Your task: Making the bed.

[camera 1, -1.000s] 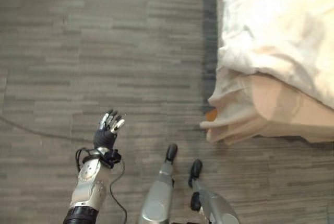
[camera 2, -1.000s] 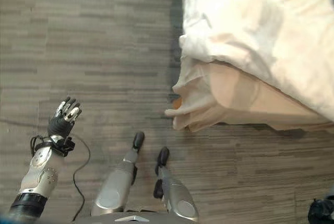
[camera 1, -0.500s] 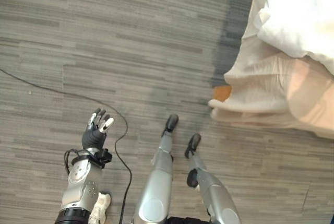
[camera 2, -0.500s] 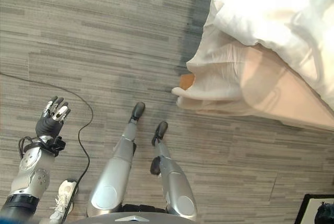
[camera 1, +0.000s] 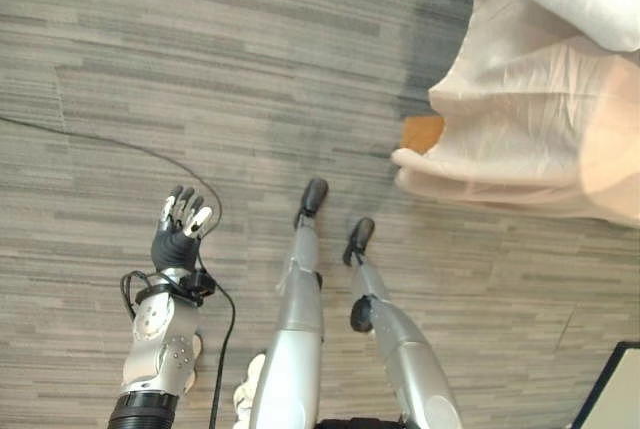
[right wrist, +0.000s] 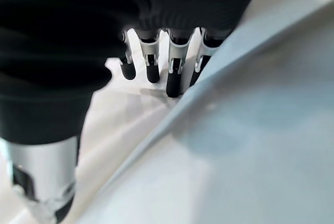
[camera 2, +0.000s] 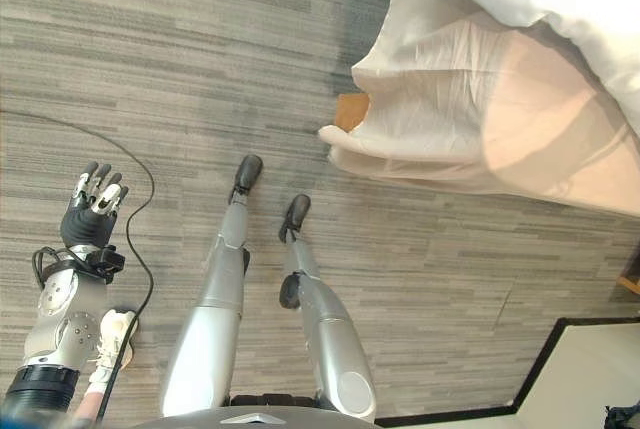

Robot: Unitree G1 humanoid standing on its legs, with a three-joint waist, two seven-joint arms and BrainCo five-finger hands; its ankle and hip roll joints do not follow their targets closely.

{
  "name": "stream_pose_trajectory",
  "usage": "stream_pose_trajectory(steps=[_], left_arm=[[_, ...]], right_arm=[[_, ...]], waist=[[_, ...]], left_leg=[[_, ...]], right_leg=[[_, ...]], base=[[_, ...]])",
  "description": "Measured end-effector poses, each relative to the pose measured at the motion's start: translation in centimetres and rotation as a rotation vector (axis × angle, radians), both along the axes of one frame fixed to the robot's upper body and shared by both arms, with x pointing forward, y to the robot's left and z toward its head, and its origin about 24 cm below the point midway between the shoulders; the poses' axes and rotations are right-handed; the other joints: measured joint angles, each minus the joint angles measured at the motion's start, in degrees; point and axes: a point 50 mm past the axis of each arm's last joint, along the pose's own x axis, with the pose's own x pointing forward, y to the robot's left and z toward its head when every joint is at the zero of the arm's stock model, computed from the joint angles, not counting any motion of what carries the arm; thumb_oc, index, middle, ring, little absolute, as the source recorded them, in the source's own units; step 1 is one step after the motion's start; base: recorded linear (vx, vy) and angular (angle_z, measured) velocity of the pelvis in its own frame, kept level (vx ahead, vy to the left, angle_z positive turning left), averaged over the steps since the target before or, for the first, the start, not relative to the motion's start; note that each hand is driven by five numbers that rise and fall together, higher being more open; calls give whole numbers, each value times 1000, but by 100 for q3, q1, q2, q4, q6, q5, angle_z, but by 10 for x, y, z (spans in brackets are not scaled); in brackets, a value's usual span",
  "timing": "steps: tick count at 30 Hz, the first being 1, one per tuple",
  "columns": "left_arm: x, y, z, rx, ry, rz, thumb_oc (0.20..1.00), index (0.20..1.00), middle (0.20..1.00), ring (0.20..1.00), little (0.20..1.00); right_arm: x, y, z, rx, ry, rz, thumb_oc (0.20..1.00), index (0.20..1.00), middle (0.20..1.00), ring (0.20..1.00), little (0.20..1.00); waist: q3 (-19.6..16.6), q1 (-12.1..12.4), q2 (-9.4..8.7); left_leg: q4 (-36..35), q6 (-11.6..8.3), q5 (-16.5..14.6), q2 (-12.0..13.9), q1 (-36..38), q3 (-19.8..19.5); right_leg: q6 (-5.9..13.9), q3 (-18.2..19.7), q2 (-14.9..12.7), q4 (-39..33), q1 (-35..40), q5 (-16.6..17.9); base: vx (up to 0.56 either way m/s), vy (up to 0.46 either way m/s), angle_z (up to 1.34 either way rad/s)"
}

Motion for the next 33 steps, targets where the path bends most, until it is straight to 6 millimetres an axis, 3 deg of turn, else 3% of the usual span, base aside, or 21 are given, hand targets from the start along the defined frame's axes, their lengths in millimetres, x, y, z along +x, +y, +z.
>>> stream_pose_trajectory(steps=[9, 10, 27, 30, 33], left_arm=[[0, -2, 0, -15, 1, 11, 1000, 1000, 1000, 1000, 1000], [0, -2, 0, -15, 1, 12, 1000, 1000, 1000, 1000, 1000], [1, -5, 2, -14, -6, 9, 1000, 1000, 1000, 1000, 1000], [1, -6, 2, -13, -5, 4, 1000, 1000, 1000, 1000, 1000], [0, -6, 1, -10, 1, 5, 1000, 1000, 1000, 1000, 1000]], right_arm=[[6, 9, 7, 3, -30, 45, 1000, 1000, 1000, 1000, 1000], [6, 10, 6, 1, -27, 43, 200, 200, 200, 200, 200], [3, 10, 11, 10, -82, 33, 200, 200, 200, 200, 200], [3, 15, 4, 35, -129, 95, 200, 200, 200, 200, 200], [-2, 18, -15, 54, -187, 127, 200, 200, 200, 200, 200]], waist=[[-10, -12, -7], [-16, -11, -12], [-21, -118, -8], [-21, -88, -8], [-20, -108, -6]], left_leg=[[-2, 20, 36, -7, -38, 7], [-3, 20, 36, -9, -38, 6], [-2, 36, 48, -12, 10, 65], [-13, 39, 50, -10, 192, 154], [-71, 38, 49, -8, 515, 181]], right_leg=[[0, 18, -8, 22, -49, 0], [0, 18, -10, 22, -49, 0], [-1, 99, -31, 64, -44, 4], [-1, 177, -57, 80, 108, 4], [3, 229, -68, 76, 387, 1]], base=[[0, 0, 0], [0, 0, 0], [-3, 7, -1], [-15, 43, -9], [-25, 62, -2]])
